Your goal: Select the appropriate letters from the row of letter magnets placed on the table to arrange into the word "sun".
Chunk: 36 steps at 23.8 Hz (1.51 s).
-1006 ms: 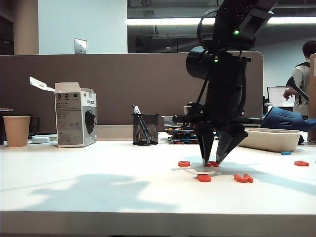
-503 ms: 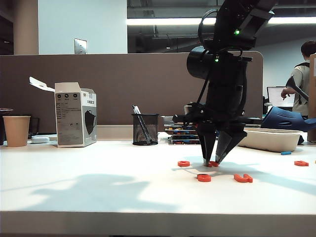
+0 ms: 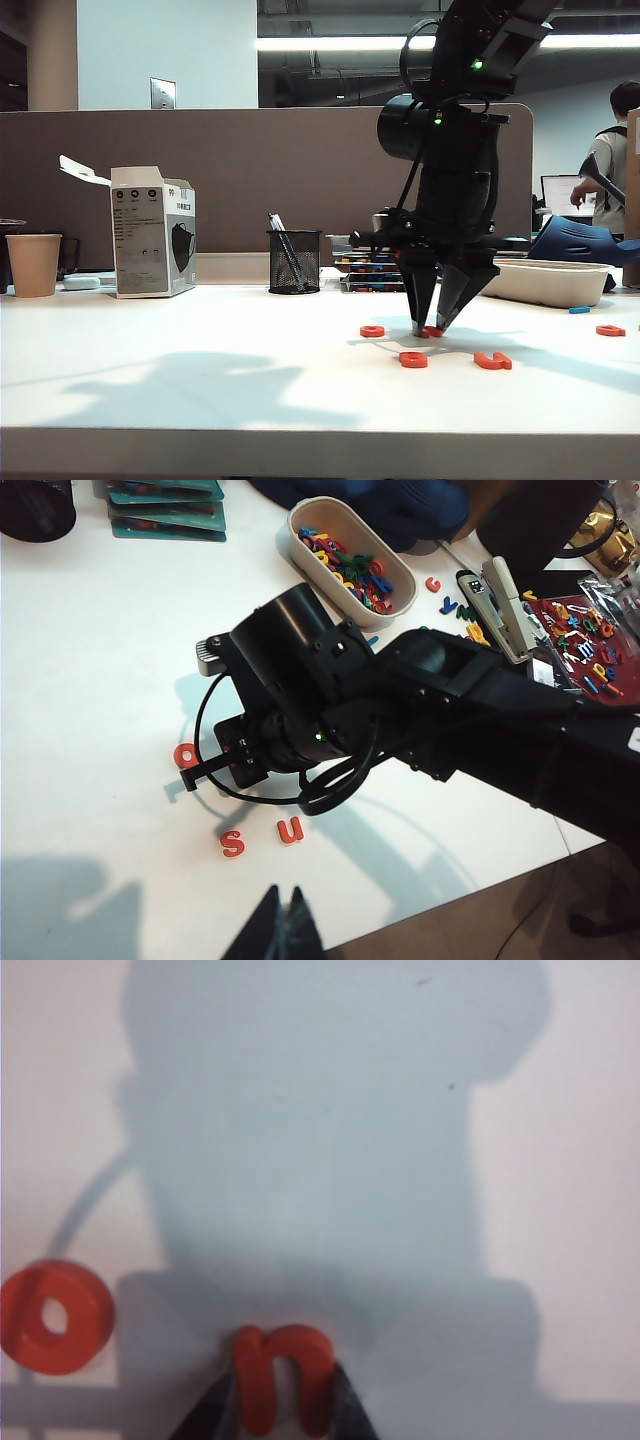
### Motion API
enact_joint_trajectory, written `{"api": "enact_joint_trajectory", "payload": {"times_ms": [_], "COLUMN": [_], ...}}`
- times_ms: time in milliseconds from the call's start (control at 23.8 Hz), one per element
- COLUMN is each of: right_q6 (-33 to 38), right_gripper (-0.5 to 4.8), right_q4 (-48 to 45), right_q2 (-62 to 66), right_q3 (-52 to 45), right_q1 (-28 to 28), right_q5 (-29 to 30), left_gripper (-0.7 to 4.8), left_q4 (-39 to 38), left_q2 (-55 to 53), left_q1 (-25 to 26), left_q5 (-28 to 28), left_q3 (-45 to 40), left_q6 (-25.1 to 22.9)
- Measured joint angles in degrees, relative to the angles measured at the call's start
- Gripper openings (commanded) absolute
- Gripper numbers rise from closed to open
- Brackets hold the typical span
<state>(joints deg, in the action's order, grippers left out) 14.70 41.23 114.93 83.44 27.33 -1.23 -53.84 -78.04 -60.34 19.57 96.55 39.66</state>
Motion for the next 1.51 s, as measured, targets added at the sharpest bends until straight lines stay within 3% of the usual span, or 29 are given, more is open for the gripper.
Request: {"api": "enact_joint_trajectory", "payload": {"times_ms": [294, 629, 1132, 1384, 1510], "right_q6": [0.0, 0.0, 0.2, 1.1, 3.7], "right_gripper": [0.85, 0.85, 0.85, 0.85, 0.85], "right_q4": [2.3, 5.8, 11.1, 8.5, 3.9], "right_q2": [-3.3, -7.7, -14.7, -23.9, -30.0], "right_q3": [1.3, 1.2, 0.5, -11.6, -22.1], "right_q1": [0.0, -0.5, -4.5, -6.5, -6.6], "right_q5": [-0.7, -6.3, -6.5, -6.5, -5.5], "left_gripper": [-0.05, -0.05, -0.05, -0.05, -0.05], "left_q4": [0.0, 0.0, 0.0, 0.0, 0.0], "left_q2": [0.0, 0.0, 0.0, 0.0, 0.0], "left_q1": [0.0, 0.0, 0.0, 0.0, 0.0], "left_q5": [0.0, 0.0, 0.0, 0.0, 0.0], "left_q3": [0.0, 0.0, 0.0, 0.0, 0.0], "left_q6": [0.0, 0.0, 0.0, 0.0, 0.0]}}
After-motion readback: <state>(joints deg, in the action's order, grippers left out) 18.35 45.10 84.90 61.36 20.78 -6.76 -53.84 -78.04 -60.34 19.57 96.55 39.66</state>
